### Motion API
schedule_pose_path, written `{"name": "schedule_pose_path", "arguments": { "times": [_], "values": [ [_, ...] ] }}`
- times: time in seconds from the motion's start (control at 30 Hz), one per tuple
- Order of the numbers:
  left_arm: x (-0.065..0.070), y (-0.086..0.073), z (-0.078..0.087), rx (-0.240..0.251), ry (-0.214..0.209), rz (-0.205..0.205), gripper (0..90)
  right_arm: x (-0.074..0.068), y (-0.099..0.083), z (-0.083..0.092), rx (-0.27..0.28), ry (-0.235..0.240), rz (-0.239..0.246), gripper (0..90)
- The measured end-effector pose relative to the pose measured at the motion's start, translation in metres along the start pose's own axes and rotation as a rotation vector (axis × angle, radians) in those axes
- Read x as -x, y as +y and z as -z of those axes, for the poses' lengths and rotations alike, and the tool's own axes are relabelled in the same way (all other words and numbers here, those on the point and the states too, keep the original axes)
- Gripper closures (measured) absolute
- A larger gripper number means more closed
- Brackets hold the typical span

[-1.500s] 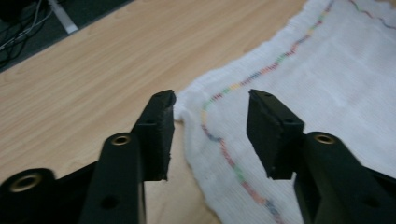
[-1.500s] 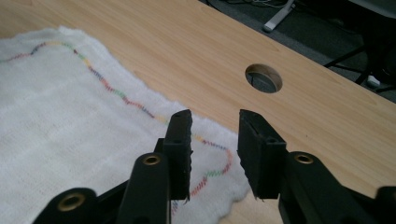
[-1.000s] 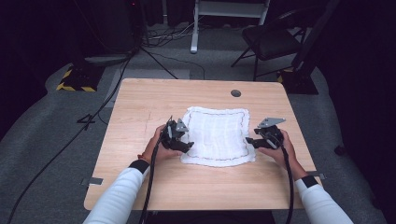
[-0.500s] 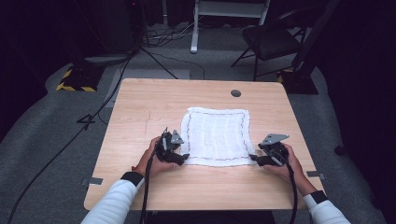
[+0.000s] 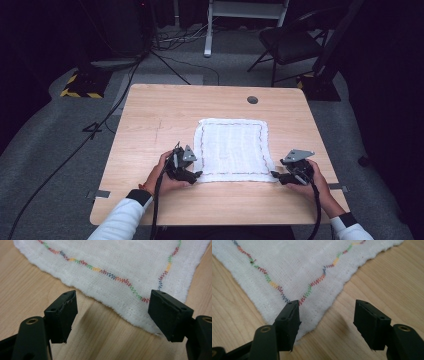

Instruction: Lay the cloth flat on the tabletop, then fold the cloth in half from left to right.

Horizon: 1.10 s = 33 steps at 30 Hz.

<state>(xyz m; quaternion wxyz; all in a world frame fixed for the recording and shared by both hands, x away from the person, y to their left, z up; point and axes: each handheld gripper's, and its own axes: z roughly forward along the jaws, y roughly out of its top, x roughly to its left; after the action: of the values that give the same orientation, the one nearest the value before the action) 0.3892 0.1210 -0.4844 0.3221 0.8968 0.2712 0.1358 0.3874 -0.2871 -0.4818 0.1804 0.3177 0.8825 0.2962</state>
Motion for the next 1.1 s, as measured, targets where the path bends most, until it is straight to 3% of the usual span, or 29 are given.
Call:
{"name": "schedule_pose_path", "arguments": {
  "times": [0.1, 0.23, 0.33, 0.43, 0.47, 0.67, 0.77, 0.87, 0.97, 1.0, 1.1],
  "values": [
    [-0.004, 0.001, 0.004, 0.024, -0.018, 0.02, 23.7, -0.002, 0.006, 0.003, 0.039, 0.015, 0.007, 37.9],
    [-0.006, 0.0, 0.004, 0.025, -0.009, 0.013, 23.5, -0.007, 0.013, 0.002, 0.066, 0.039, 0.018, 37.3],
    [-0.006, 0.0, 0.006, 0.023, 0.024, -0.002, 23.5, -0.012, 0.014, 0.001, 0.075, 0.046, 0.039, 37.3],
    [-0.007, 0.0, 0.008, 0.042, 0.048, 0.007, 25.1, -0.014, 0.015, 0.001, 0.078, 0.052, 0.043, 37.7],
    [-0.008, 0.0, 0.01, 0.063, 0.066, 0.029, 26.4, -0.016, 0.016, 0.0, 0.084, 0.065, 0.043, 38.4],
    [-0.013, 0.0, 0.008, 0.061, 0.068, 0.046, 25.8, -0.023, 0.025, -0.002, 0.108, 0.088, 0.065, 40.1],
    [-0.027, 0.006, 0.008, 0.115, 0.046, 0.096, 25.2, -0.032, 0.034, -0.007, 0.115, 0.111, 0.096, 40.1],
    [-0.044, 0.011, 0.001, 0.117, 0.044, 0.133, 25.2, -0.038, 0.042, -0.012, 0.117, 0.12, 0.112, 40.5],
    [-0.054, 0.017, -0.005, 0.107, 0.071, 0.15, 25.4, -0.046, 0.053, -0.017, 0.136, 0.126, 0.136, 42.4],
    [-0.064, 0.022, -0.012, 0.096, 0.08, 0.171, 25.4, -0.048, 0.057, -0.019, 0.139, 0.124, 0.156, 43.1],
    [-0.077, 0.03, -0.022, 0.078, 0.09, 0.206, 25.4, -0.055, 0.07, -0.03, 0.135, 0.128, 0.176, 43.9]
  ]
}}
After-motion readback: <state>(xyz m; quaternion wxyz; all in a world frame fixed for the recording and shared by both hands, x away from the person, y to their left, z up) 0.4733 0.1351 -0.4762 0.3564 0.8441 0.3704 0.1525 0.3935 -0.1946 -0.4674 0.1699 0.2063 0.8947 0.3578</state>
